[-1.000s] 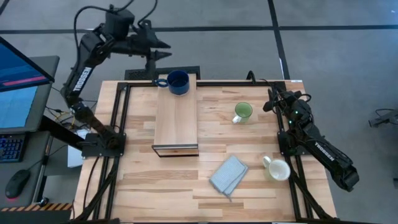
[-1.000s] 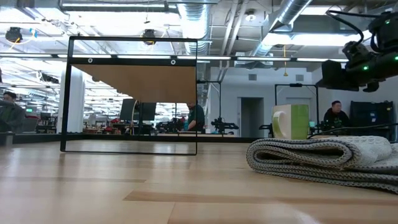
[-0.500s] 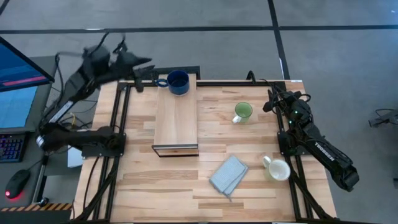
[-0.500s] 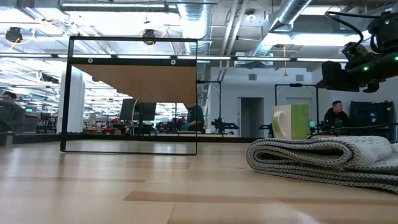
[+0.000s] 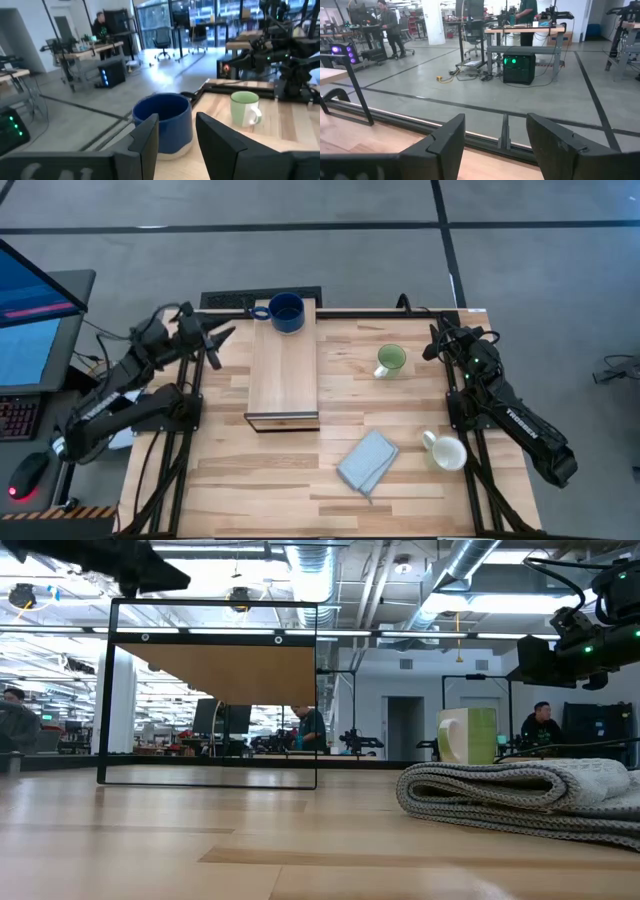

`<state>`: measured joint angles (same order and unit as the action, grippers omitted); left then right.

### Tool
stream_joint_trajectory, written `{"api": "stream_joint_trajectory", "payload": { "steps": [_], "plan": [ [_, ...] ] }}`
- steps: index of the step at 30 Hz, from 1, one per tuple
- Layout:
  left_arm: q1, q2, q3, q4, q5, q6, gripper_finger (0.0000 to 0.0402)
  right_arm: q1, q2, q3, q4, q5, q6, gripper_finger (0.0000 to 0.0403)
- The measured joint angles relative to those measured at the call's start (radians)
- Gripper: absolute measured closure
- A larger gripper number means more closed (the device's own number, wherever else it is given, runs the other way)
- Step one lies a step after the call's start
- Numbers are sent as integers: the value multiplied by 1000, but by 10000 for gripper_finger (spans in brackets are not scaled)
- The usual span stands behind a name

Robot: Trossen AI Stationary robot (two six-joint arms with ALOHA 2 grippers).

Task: Stack small to large cups/mugs on shelf
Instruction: Put the white green mug on the shelf

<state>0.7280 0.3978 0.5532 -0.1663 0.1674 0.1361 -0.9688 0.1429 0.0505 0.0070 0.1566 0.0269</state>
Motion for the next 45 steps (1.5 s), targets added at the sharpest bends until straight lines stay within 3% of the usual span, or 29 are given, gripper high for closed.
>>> {"api": "stream_joint_trajectory", "payload": {
  "steps": [12, 20, 28, 36, 41, 45],
  "plan": [
    [0, -286, -250, 0, 0, -39, 278, 0, 0, 0, 0, -19, 35, 168],
    [0, -392, -339, -3, -17, -78, 278, 0, 0, 41, 50, -378, 64, 168],
    [0, -393, -346, -36, -25, -74, 278, 53, 51, 279, -246, -394, 80, 168],
    [0, -393, -346, -91, -26, -70, 278, 104, 182, 501, -531, -383, 97, 168],
    [0, -393, -346, -101, -26, -70, 278, 139, 288, 600, -684, -380, 54, 168],
    [0, -393, -346, -103, -26, -63, 278, 183, 379, 627, -706, -375, 29, 168]
  ]
}}
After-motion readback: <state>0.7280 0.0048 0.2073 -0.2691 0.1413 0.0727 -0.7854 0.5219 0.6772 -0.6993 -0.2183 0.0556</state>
